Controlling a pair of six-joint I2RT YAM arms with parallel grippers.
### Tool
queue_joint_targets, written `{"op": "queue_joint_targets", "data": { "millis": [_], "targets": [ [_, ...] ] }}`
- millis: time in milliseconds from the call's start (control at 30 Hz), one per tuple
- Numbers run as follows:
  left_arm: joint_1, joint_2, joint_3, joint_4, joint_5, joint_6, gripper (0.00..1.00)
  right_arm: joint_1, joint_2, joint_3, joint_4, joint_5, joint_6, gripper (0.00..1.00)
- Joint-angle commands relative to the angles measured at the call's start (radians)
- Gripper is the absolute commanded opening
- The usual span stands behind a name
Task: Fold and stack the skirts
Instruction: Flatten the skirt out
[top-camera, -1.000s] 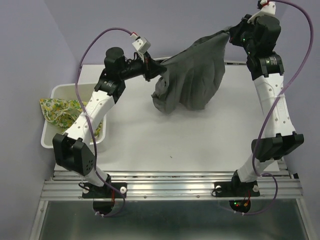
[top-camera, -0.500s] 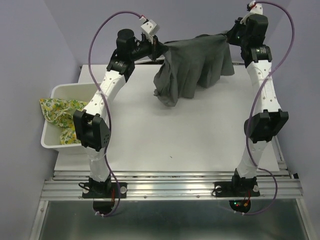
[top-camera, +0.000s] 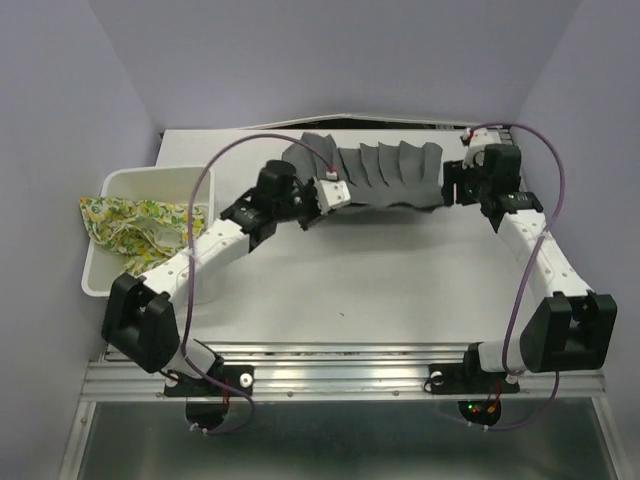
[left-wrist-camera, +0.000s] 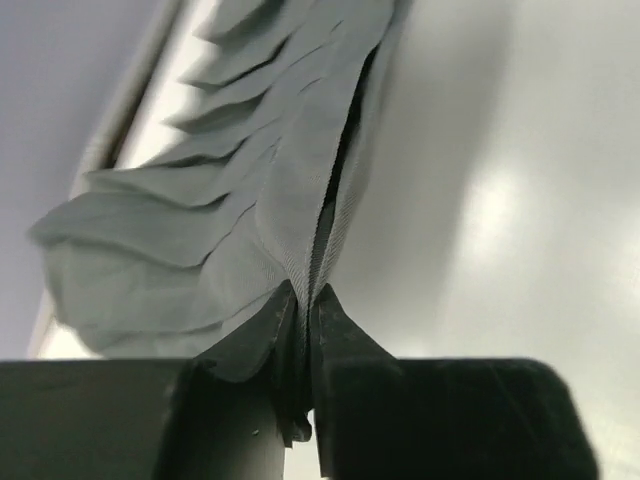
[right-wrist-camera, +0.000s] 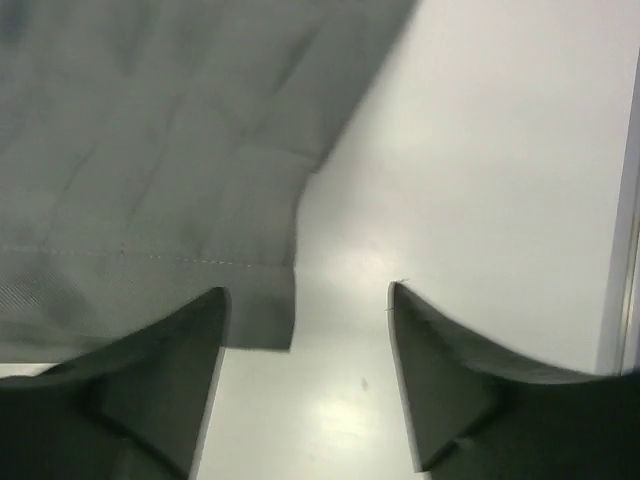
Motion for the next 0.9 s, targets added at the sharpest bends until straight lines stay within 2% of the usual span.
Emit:
{"op": "queue_joint_targets", "data": {
  "millis": [0, 33, 100, 167, 200, 233, 333, 367, 400, 433, 467, 533, 633, 767, 867],
  "targets": [
    [-0.143, 0.053, -0.088, -0.06, 0.039, -0.093, 0.74, -0.023, 0.036, -0.104, -0.027, 0.103, -0.139, 0.93],
    [-0.168, 0.064, -0.065, -0.078, 0.049, -0.126, 0.98, -0.032, 0.03, -0.109, -0.035, 0.062, -0.148, 1.0],
    [-0.2, 0.086, -0.013, -0.167, 0.1, -0.177, 0.99, -0.032, 0.021, -0.068, -0.082, 0.011, -0.171, 1.0],
    [-0.157, 0.052, 0.061, -0.192, 0.154, -0.224, 0.99, -0.032, 0.01, -0.022, -0.163, -0.124, -0.226, 1.0],
    [-0.122, 0.028, 0.081, -0.175, 0.177, -0.297, 0.99, -0.032, 0.004, 0.0, -0.186, -0.241, -0.246, 1.0],
    [-0.032, -0.023, 0.082, -0.14, 0.206, -0.348, 0.99, -0.032, 0.004, 0.047, -0.256, -0.317, -0.283, 1.0],
    [0.096, -0.046, 0.128, -0.06, 0.128, -0.495, 0.98, 0.038, 0.018, 0.086, -0.315, -0.452, -0.286, 0.95],
    [0.116, 0.008, 0.172, -0.097, 0.032, -0.47, 0.96, 0.14, 0.024, 0.083, -0.331, -0.443, -0.283, 0.91],
    [0.123, 0.054, 0.235, -0.229, -0.042, -0.427, 0.93, 0.194, 0.036, 0.069, -0.326, -0.421, -0.279, 0.88],
    [0.127, 0.103, 0.357, -0.294, -0.105, -0.393, 0.88, 0.257, 0.041, 0.051, -0.315, -0.357, -0.271, 0.85],
    [0.136, 0.203, 0.407, -0.341, -0.216, -0.396, 0.85, 0.353, 0.048, 0.002, -0.27, -0.332, -0.247, 0.78],
    [0.195, 0.292, 0.531, -0.476, -0.25, -0.425, 0.75, 0.428, 0.059, -0.053, -0.202, -0.272, -0.222, 0.74],
    [0.251, 0.409, 0.599, -0.56, -0.322, -0.488, 0.71, 0.555, 0.111, -0.112, -0.093, -0.16, -0.179, 0.67],
    [0.277, 0.467, 0.633, -0.56, -0.369, -0.519, 0.73, 0.677, 0.159, -0.132, 0.017, -0.072, -0.127, 0.65],
    [0.283, 0.484, 0.671, -0.56, -0.378, -0.545, 0.76, 0.782, 0.191, -0.136, 0.028, 0.003, -0.099, 0.63]
  ]
}}
